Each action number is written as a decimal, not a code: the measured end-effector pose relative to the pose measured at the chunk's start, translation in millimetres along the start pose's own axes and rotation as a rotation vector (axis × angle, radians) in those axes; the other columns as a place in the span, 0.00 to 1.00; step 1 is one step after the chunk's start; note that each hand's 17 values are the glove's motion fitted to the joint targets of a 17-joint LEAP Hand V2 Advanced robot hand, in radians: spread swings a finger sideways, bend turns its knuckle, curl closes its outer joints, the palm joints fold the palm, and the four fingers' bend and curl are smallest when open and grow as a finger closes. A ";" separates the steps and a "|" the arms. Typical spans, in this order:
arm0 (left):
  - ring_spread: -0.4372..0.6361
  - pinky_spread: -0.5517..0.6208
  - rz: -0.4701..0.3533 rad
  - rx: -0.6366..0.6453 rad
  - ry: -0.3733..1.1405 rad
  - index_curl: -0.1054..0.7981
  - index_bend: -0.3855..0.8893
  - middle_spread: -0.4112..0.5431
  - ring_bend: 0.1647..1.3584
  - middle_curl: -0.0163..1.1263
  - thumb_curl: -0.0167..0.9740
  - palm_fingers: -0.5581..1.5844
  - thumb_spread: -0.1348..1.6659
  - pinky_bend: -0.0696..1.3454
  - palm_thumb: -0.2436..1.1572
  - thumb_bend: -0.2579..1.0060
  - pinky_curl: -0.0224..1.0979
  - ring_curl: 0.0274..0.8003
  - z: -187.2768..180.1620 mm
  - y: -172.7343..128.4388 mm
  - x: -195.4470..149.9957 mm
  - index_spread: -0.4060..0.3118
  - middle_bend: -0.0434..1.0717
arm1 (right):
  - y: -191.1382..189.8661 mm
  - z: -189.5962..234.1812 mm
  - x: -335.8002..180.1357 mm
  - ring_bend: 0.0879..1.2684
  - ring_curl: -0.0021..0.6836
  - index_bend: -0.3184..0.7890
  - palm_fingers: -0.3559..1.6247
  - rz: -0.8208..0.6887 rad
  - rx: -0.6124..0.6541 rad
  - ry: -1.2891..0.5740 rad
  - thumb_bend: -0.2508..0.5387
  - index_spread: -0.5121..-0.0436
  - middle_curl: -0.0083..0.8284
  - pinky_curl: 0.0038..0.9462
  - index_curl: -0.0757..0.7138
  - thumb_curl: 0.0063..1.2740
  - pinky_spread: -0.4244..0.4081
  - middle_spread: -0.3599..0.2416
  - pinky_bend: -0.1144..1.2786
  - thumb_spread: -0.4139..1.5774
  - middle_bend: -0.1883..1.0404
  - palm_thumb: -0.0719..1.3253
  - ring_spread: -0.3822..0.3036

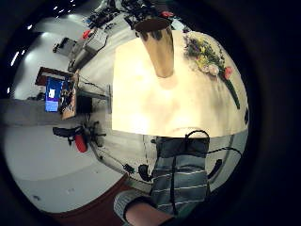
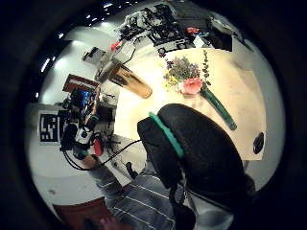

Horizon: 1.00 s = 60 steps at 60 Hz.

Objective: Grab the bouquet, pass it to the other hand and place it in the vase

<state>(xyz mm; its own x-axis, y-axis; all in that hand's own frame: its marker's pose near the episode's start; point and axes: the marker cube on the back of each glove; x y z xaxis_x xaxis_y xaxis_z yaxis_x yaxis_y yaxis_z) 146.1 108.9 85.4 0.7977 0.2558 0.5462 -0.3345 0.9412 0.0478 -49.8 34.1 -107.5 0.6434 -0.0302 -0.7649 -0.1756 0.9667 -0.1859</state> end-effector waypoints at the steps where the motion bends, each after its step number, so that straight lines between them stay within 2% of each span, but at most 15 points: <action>1: 0.64 0.71 0.068 0.007 -0.041 0.11 0.32 0.70 0.32 0.08 0.08 0.30 0.43 0.39 0.25 0.24 0.15 0.15 -8.6 16.6 26.0 0.62 0.21 | 6.5 -8.1 3.2 0.25 0.17 0.35 0.30 0.014 -0.018 0.061 0.49 0.47 0.10 0.21 0.13 0.04 0.76 0.51 0.52 0.55 0.30 0.23 0.61; 3: 0.67 0.74 0.124 0.008 -0.069 0.12 0.33 0.73 0.35 0.09 0.10 0.29 0.48 0.41 0.25 0.23 0.17 0.17 -17.4 34.2 44.9 0.62 0.22 | 13.1 -14.4 3.5 0.26 0.20 0.35 0.29 0.017 -0.029 0.088 0.49 0.41 0.12 0.23 0.15 0.05 0.78 0.50 0.54 0.59 0.31 0.24 0.61; 9: 0.73 0.79 0.111 -0.040 -0.090 0.13 0.35 0.79 0.40 0.13 0.14 0.27 0.57 0.44 0.25 0.21 0.21 0.22 -6.7 26.5 43.0 0.63 0.24 | 17.2 -16.7 2.6 0.29 0.25 0.37 0.27 0.002 -0.035 0.069 0.46 0.30 0.18 0.27 0.17 0.07 0.82 0.49 0.56 0.69 0.32 0.25 0.63; 15: 0.76 0.81 0.136 -0.015 -0.096 0.16 0.37 0.82 0.43 0.17 0.17 0.25 0.62 0.46 0.26 0.19 0.24 0.24 -16.9 37.6 48.4 0.64 0.26 | 7.4 -14.6 5.9 0.31 0.28 0.38 0.26 -0.020 -0.020 0.055 0.42 0.25 0.23 0.30 0.19 0.09 0.84 0.49 0.57 0.74 0.33 0.25 0.63; 25: 0.77 0.82 0.119 -0.026 -0.110 0.19 0.38 0.83 0.45 0.20 0.21 0.24 0.65 0.48 0.25 0.19 0.26 0.26 -14.7 31.4 48.4 0.64 0.27 | 2.8 -23.2 9.9 0.32 0.32 0.39 0.25 0.007 -0.018 0.059 0.36 0.25 0.29 0.32 0.23 0.12 0.85 0.49 0.58 0.78 0.33 0.26 0.64; 30: 0.78 0.82 0.159 -0.008 -0.095 0.21 0.38 0.83 0.46 0.22 0.22 0.24 0.66 0.48 0.25 0.19 0.27 0.27 -21.2 39.2 51.8 0.64 0.27 | -2.4 -26.9 13.1 0.33 0.34 0.39 0.25 0.038 -0.041 0.075 0.33 0.27 0.31 0.33 0.24 0.13 0.85 0.51 0.58 0.79 0.33 0.26 0.64; 37: 0.78 0.82 0.157 -0.016 -0.072 0.22 0.38 0.84 0.46 0.24 0.24 0.24 0.66 0.48 0.25 0.19 0.28 0.28 -7.1 22.2 48.1 0.65 0.26 | -0.5 -37.7 18.6 0.34 0.36 0.38 0.24 0.082 -0.039 0.098 0.30 0.29 0.34 0.34 0.25 0.15 0.85 0.56 0.58 0.78 0.33 0.26 0.65; 43: 0.78 0.82 0.190 -0.013 -0.057 0.23 0.38 0.84 0.46 0.25 0.26 0.24 0.67 0.48 0.25 0.19 0.29 0.28 -13.2 37.9 51.3 0.65 0.26 | -3.7 -39.9 26.5 0.36 0.38 0.37 0.25 0.100 -0.034 0.093 0.29 0.31 0.35 0.35 0.25 0.16 0.85 0.60 0.59 0.78 0.33 0.26 0.67; 47: 0.78 0.82 0.180 -0.017 -0.055 0.24 0.38 0.84 0.46 0.25 0.26 0.24 0.67 0.48 0.25 0.19 0.29 0.29 -2.8 22.6 46.6 0.65 0.25 | -10.7 -36.7 34.7 0.38 0.39 0.36 0.25 0.111 -0.046 0.091 0.30 0.32 0.36 0.35 0.25 0.17 0.85 0.63 0.59 0.77 0.33 0.27 0.68; 51: 0.78 0.82 0.202 -0.001 -0.038 0.24 0.38 0.84 0.46 0.26 0.27 0.24 0.67 0.48 0.25 0.19 0.30 0.29 -14.7 42.1 50.7 0.65 0.25 | -21.8 -32.0 46.2 0.40 0.40 0.35 0.25 0.120 -0.037 0.099 0.30 0.35 0.37 0.36 0.24 0.18 0.85 0.66 0.61 0.76 0.34 0.28 0.71; 55: 0.78 0.82 0.186 -0.035 -0.042 0.24 0.38 0.84 0.46 0.27 0.27 0.24 0.67 0.48 0.25 0.19 0.30 0.29 1.6 23.2 44.1 0.65 0.25 | -25.7 -26.7 59.1 0.41 0.41 0.35 0.25 0.140 -0.016 0.091 0.30 0.36 0.38 0.37 0.23 0.18 0.85 0.69 0.63 0.75 0.33 0.29 0.74; 60: 0.78 0.82 0.200 -0.056 -0.032 0.25 0.38 0.84 0.46 0.27 0.28 0.24 0.67 0.48 0.25 0.19 0.30 0.29 2.5 26.8 41.2 0.65 0.25 | -51.6 -1.7 85.7 0.43 0.42 0.34 0.26 0.177 -0.001 0.051 0.29 0.37 0.38 0.38 0.22 0.19 0.84 0.70 0.67 0.74 0.33 0.30 0.76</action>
<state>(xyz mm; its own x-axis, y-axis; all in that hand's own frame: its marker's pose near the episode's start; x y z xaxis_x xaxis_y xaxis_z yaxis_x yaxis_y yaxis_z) 168.7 144.2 111.3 0.7014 0.4326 0.5664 -0.4557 0.8833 -0.1103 13.1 -18.8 -164.5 0.5642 0.1276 -0.8157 -0.2831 0.9580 -0.0460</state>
